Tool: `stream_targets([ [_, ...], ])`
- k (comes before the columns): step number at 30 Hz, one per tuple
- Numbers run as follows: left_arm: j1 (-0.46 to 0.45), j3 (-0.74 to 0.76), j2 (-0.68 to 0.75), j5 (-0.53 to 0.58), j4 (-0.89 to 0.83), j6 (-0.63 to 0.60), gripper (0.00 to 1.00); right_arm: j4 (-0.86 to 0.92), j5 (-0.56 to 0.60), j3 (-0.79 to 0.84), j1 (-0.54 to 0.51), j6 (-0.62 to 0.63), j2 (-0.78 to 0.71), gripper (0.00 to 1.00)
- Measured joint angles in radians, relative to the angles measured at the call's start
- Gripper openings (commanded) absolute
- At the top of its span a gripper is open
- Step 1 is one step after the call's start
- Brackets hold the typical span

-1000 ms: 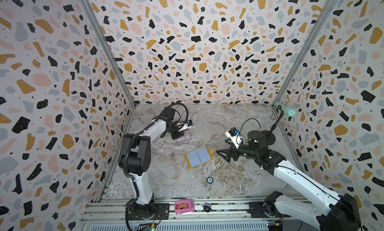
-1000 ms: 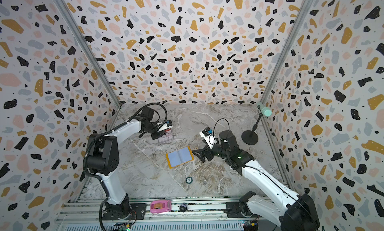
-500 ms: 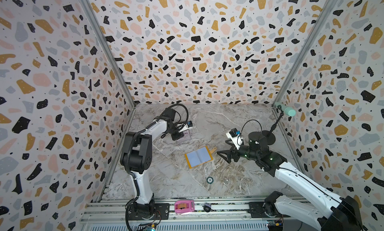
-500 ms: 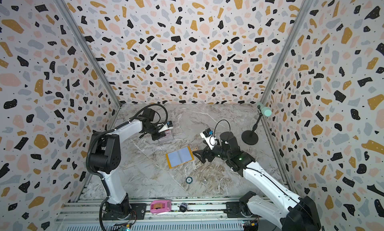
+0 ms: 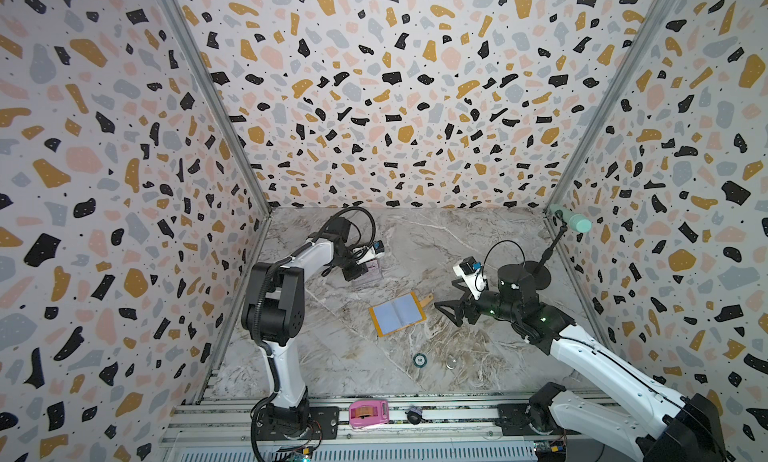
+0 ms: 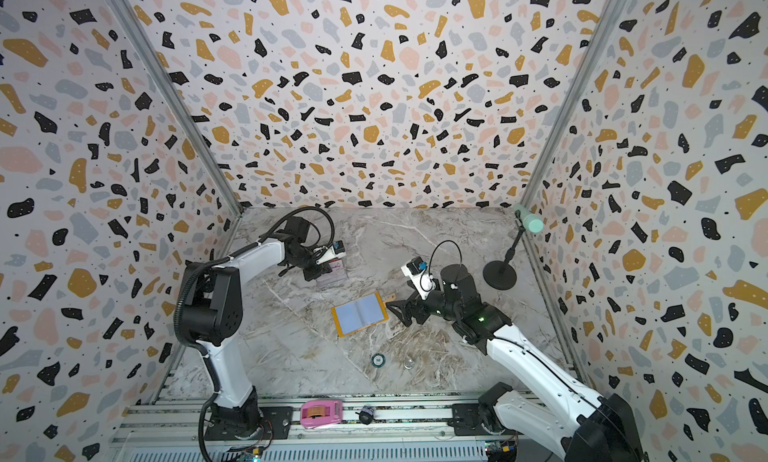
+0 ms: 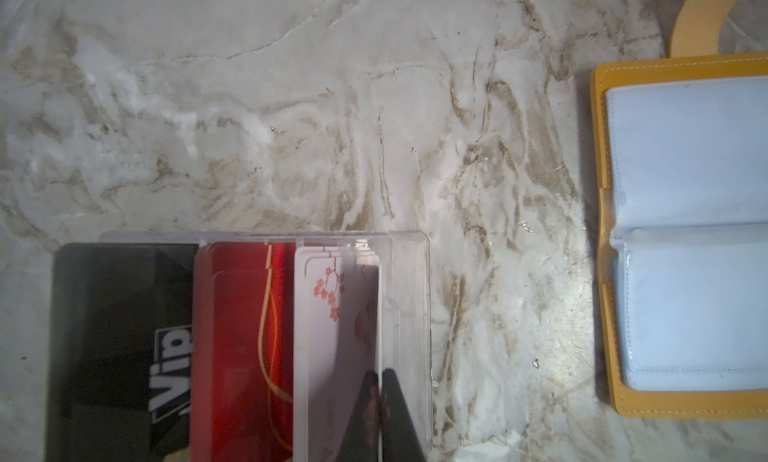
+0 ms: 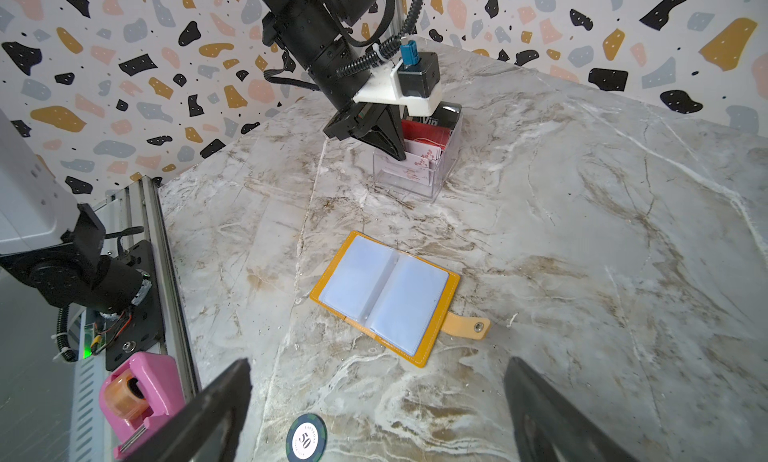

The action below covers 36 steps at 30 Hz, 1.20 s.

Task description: Take the credit cards out of the card holder

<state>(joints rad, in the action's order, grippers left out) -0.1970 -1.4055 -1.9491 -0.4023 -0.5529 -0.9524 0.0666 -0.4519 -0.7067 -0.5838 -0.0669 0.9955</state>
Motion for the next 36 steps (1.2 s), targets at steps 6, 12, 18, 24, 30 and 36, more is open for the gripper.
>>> stream_targets([
  [6,0.001,0.0,0.0,0.0,0.0,0.008,0.12,0.0,0.018,0.001,0.0,0.0,0.0,0.95],
  [12,0.001,0.0,0.0,0.001,0.006,0.022,0.18,0.0,0.023,0.003,0.0,-0.001,0.0,0.95],
  [18,0.001,0.0,0.0,0.008,0.018,0.037,0.18,-0.001,0.032,0.003,0.0,-0.002,-0.001,0.95],
  [24,0.001,0.0,0.003,0.033,0.043,0.056,0.18,-0.01,0.053,0.009,0.0,-0.004,-0.011,0.95],
  [30,0.0,0.008,0.025,0.049,0.063,0.06,0.18,-0.015,0.076,0.02,0.0,-0.008,-0.024,0.95],
  [36,0.001,0.02,0.048,0.072,0.097,0.072,0.18,-0.016,0.092,0.02,0.0,-0.013,-0.029,0.95],
])
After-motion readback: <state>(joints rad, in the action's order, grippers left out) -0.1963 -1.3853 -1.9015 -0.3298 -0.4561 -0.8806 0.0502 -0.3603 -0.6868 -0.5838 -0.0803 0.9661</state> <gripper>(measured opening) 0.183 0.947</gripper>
